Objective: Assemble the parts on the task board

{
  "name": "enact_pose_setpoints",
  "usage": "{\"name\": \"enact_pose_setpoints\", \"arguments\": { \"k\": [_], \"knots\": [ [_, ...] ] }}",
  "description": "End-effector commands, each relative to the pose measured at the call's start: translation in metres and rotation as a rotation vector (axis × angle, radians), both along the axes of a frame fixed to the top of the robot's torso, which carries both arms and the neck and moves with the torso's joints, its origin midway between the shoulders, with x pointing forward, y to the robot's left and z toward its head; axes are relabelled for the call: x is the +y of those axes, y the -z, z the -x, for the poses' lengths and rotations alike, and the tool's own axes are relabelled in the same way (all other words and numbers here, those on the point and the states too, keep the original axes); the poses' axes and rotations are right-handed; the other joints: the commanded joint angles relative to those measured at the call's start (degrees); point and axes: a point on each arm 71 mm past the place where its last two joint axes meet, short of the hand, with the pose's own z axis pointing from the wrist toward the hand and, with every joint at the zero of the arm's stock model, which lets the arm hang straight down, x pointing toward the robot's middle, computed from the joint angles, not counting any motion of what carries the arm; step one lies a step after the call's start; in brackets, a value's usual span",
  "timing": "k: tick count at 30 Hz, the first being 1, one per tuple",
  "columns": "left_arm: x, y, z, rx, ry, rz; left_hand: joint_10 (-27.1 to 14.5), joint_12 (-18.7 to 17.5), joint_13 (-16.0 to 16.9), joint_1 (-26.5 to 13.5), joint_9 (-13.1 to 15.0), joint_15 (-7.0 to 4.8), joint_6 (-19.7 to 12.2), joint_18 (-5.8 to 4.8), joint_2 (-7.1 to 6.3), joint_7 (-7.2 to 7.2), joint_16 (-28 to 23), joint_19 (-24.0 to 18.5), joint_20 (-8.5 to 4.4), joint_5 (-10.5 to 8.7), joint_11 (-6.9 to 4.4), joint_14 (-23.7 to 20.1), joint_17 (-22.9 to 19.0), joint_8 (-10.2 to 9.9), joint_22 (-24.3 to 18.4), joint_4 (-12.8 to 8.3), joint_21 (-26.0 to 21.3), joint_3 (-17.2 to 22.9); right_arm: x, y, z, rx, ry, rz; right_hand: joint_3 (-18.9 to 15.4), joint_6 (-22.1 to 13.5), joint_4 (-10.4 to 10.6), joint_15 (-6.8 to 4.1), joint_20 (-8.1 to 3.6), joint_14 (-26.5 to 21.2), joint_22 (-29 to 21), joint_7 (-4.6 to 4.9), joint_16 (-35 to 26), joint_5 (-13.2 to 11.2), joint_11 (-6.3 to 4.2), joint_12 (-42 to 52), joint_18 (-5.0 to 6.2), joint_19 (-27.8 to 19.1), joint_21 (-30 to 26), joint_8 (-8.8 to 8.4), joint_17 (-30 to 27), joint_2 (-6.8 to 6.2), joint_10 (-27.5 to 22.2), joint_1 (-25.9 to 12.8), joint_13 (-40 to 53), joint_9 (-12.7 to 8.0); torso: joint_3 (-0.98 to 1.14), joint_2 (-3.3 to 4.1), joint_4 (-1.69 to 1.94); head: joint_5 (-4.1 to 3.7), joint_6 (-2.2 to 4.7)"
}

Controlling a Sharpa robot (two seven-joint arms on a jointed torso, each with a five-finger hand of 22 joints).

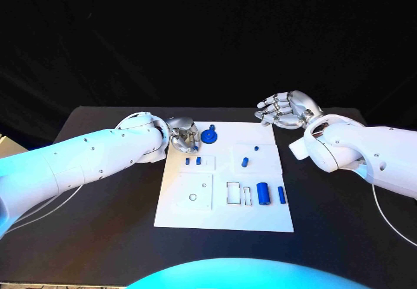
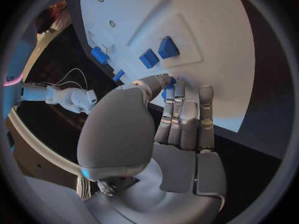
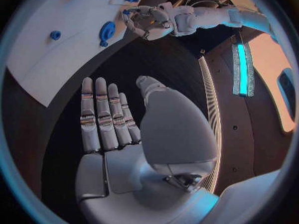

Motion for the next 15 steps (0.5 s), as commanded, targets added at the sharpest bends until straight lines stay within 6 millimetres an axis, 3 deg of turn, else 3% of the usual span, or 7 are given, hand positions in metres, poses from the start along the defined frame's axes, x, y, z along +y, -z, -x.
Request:
{"name": "enact_pose_setpoints", "arguments": {
  "k": [1, 15],
  "knots": [
    [0.0006, 0.0071, 0.0032, 0.036, 0.012, -0.033, 0.36, -0.42, -0.05, -0.14, 0.1, -0.29, 0.37, 0.18, 0.52, -0.09, 0.27, 0.11, 0.09, 0.2, 0.1, 0.08, -0.13, 0.37, -0.08, -0.32, -0.23, -0.09, 0.0015, 0.0, 0.0005, -0.006, -0.019, 0.004, 0.37, -0.35, 0.07, 0.08, 0.03, -0.25, -0.07, 2.51, -0.3, 0.28, 0.09, -0.18, 0.28, -0.39, -0.09, 0.22, -0.09, -0.19, 0.2, 0.51, -0.06, -0.07, 0.02, -0.01, 0.0, 0.02, -0.05],
    [0.0001, 0.006, 0.0034, 0.027, 0.013, -0.016, 0.29, -2.62, -0.44, -0.42, -0.46, 0.26, -1.3, 0.04, 0.53, 0.64, 0.56, 0.43, 0.22, 0.21, 0.81, 0.2, 0.07, -1.91, 0.39, -1.26, 0.1, 0.1, 0.0012, 0.0004, 0.0007, -0.004, -0.019, 0.004, 0.5, -0.29, 0.08, 0.09, 0.06, -0.22, -0.49, 2.5, -0.5, 0.26, 0.09, -0.13, 0.28, -0.41, -0.06, 0.33, -0.23, -0.27, 0.28, 0.51, -0.44, -0.2, -0.03, 0.01, 0.01, 0.05, -0.07]
  ]
}}
